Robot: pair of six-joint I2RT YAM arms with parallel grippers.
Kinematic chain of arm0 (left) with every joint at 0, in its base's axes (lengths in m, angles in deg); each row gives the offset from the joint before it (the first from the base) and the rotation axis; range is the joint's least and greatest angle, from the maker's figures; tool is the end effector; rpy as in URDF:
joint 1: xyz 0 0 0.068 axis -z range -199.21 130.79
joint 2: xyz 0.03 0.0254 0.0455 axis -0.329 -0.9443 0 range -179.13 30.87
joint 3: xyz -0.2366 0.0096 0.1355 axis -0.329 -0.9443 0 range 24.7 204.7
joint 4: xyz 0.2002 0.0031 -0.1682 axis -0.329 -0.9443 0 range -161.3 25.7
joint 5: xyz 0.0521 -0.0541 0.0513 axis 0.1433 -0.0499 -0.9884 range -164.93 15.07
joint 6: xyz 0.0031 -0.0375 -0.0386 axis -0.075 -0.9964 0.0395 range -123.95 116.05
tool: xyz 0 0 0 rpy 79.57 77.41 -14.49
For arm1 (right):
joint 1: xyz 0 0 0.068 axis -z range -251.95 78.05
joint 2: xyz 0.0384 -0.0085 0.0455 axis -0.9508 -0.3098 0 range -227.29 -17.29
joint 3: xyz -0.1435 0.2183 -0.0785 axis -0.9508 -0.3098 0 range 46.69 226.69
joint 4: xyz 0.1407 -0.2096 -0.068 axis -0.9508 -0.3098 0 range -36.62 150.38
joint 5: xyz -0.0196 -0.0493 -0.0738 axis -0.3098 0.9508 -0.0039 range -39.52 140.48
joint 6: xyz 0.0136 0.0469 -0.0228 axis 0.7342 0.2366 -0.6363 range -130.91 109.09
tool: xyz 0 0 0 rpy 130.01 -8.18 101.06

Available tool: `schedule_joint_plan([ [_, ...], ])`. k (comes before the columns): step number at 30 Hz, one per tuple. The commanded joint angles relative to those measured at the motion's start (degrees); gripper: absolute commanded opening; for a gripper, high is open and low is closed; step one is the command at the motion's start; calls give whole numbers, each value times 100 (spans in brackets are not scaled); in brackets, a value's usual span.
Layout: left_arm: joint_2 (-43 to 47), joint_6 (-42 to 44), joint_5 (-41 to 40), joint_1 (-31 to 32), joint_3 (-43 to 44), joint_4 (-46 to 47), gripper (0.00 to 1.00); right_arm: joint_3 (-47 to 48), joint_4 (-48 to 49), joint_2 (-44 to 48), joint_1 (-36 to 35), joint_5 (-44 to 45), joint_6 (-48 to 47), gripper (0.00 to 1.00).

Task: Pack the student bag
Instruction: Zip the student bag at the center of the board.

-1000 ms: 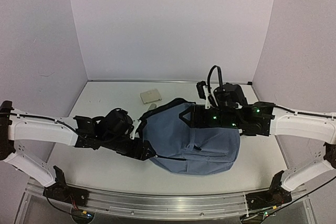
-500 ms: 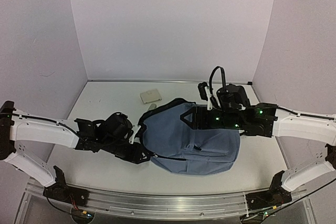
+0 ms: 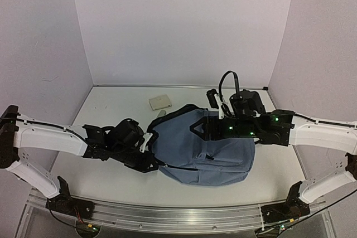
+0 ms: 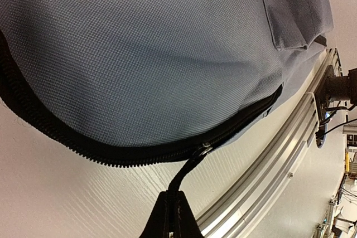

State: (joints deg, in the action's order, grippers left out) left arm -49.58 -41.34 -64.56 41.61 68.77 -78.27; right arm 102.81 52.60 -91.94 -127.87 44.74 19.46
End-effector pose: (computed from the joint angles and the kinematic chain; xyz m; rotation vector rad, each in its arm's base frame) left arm 0.1302 -0.2465 0.1929 0.6305 2.6076 -0.8900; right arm 0.1649 0.2500 0.2986 -0.5511 2.1227 1.0112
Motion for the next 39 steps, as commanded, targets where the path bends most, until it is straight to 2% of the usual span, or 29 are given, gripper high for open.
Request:
schedule_joint_plan([
  [1,39,110,-168,18,344,-85,0,48,46,-168,-274,-321,-807,61],
  [4,171,39,-342,0,367,-124,0,158,-52,-395,-777,118,-1169,65],
  [11,255,-139,-381,-164,454,-380,0,333,-14,-1144,-1340,1141,-1392,63],
  [19,457,-196,-192,-377,402,-321,0,441,425,-1853,-1649,1225,-1519,55],
  [25,462,-217,-59,-451,388,-239,0,587,539,-2195,-1781,1167,-1556,53],
  [39,438,-219,83,-562,422,-98,0,917,619,-2963,-1810,2010,-1596,30],
])
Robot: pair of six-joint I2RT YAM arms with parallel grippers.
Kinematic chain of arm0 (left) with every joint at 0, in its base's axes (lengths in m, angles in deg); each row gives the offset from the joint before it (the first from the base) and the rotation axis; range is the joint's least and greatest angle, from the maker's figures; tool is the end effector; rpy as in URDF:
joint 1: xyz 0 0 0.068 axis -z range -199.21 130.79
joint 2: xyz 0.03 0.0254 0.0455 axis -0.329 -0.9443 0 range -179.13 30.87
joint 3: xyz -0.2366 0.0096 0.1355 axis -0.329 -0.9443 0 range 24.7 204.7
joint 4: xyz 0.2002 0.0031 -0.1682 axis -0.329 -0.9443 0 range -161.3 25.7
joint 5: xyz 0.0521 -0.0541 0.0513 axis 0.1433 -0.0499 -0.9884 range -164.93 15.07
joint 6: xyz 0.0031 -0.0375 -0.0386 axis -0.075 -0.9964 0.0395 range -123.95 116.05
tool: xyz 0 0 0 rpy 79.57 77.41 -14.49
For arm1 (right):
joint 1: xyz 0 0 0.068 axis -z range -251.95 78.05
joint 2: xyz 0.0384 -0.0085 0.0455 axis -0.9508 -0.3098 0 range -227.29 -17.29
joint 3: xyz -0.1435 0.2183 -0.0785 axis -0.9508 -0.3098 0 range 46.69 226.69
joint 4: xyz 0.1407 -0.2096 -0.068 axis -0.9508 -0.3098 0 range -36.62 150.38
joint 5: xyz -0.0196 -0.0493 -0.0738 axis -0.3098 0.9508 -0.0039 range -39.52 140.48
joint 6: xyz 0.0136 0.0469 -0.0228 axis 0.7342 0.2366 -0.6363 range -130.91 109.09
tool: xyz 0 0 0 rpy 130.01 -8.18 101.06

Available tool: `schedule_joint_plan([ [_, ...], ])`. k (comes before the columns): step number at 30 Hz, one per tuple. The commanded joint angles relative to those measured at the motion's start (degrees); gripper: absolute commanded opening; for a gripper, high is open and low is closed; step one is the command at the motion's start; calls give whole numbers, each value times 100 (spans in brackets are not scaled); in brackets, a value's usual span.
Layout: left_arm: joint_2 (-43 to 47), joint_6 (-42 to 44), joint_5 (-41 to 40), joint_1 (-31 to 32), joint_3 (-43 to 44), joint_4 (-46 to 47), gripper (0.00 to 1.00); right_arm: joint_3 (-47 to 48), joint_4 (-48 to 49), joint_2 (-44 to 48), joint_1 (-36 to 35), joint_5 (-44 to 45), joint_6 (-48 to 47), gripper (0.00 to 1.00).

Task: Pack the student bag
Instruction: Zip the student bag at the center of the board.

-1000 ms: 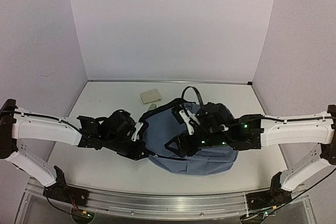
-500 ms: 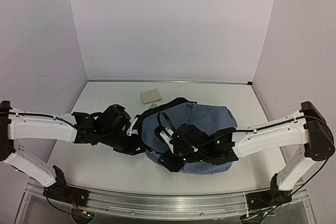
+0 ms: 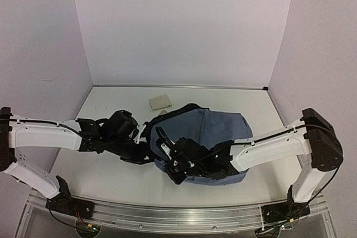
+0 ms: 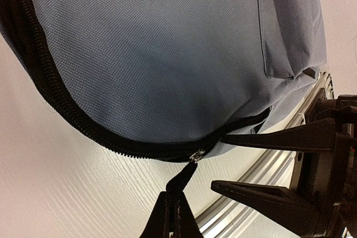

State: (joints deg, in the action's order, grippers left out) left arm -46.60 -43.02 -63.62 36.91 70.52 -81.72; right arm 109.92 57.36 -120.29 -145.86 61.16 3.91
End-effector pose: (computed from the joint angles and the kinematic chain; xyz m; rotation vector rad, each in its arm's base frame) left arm 0.1470 -0.2316 0.2115 0.4906 2.6102 -0.9086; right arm 0.1133 0.3690 0.1861 -1.0840 2.1091 0.5656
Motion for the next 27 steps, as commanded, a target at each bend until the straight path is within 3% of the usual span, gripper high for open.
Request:
schedule_joint_plan([
  [1,149,-57,-2,-114,237,271,0,201,154,-146,-11,384,-41,27],
  [10,219,-160,150,-406,179,419,0,-33,436,20,-10,388,18,1],
  [16,173,-180,334,-498,174,539,0,-269,727,290,-11,64,32,0],
  [18,149,-180,424,-504,166,584,0,-306,786,335,-12,168,52,4],
  [20,146,-183,507,-504,142,641,0,-307,794,314,-14,377,31,21],
  [27,184,-208,639,-530,93,728,0,-163,893,90,-10,832,-206,42],
])
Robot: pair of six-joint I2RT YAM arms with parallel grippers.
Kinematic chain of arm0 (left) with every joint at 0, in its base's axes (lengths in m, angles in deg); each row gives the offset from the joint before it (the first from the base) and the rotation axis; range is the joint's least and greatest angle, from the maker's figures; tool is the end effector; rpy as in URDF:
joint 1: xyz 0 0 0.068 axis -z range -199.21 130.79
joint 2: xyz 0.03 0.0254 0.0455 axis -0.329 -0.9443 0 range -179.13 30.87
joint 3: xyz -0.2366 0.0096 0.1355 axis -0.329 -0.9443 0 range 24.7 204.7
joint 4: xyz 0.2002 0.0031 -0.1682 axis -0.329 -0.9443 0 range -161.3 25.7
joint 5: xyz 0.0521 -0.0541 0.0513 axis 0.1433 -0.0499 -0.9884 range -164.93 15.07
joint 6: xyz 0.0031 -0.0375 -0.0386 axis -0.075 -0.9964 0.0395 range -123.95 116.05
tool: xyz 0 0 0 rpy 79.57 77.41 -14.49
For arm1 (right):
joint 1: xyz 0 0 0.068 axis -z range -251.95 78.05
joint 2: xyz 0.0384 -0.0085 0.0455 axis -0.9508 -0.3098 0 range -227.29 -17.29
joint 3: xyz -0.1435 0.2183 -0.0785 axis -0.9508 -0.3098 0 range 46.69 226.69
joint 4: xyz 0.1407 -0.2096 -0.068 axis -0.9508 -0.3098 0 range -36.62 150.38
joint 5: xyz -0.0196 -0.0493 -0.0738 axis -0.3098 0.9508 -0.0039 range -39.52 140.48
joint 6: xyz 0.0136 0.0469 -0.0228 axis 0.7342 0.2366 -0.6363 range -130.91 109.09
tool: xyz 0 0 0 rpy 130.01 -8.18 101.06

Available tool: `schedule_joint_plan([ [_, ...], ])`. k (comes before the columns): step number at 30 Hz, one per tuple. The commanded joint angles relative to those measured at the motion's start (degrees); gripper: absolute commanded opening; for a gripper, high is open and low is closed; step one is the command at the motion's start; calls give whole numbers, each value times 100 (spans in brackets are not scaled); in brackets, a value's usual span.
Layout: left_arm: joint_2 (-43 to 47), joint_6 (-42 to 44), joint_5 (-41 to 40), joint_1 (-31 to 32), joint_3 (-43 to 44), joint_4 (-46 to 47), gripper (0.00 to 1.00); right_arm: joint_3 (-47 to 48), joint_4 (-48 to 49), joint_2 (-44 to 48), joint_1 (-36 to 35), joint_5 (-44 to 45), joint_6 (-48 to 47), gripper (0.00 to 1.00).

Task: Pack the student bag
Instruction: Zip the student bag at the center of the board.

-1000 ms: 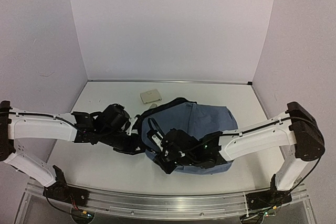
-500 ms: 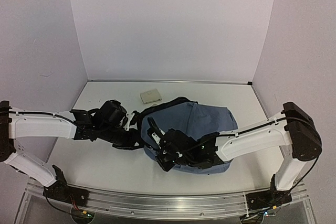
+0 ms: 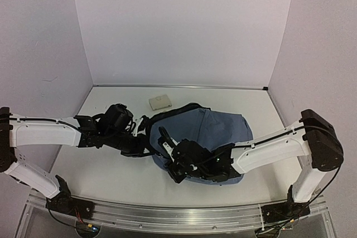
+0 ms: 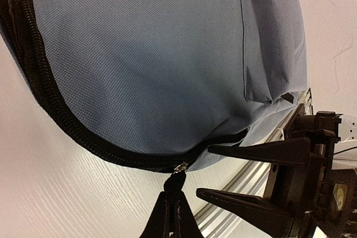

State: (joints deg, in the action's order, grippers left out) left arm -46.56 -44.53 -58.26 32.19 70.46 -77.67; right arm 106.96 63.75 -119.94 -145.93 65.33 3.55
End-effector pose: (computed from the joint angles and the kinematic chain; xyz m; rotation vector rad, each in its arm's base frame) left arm 0.1660 -0.2245 0.2171 0.4026 2.5761 -1.0395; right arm 0.1146 0.3660 0.1821 -1.0076 2.0478 0.5447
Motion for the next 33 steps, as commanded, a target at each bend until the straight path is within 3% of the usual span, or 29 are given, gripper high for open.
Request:
schedule_joint_plan([
  [1,184,-62,109,-63,95,334,0,151,289,19,-4,443,-200,44],
  [15,289,-179,265,-103,-44,564,0,278,727,-487,-3,868,-351,51],
  [25,407,-231,26,-258,-69,434,0,80,763,-216,-13,1262,-251,7],
  [29,334,-203,-89,-445,77,317,0,-63,756,-43,-36,1152,-218,0],
  [33,233,-138,-121,-667,265,284,0,-185,705,164,-76,1031,-123,0],
])
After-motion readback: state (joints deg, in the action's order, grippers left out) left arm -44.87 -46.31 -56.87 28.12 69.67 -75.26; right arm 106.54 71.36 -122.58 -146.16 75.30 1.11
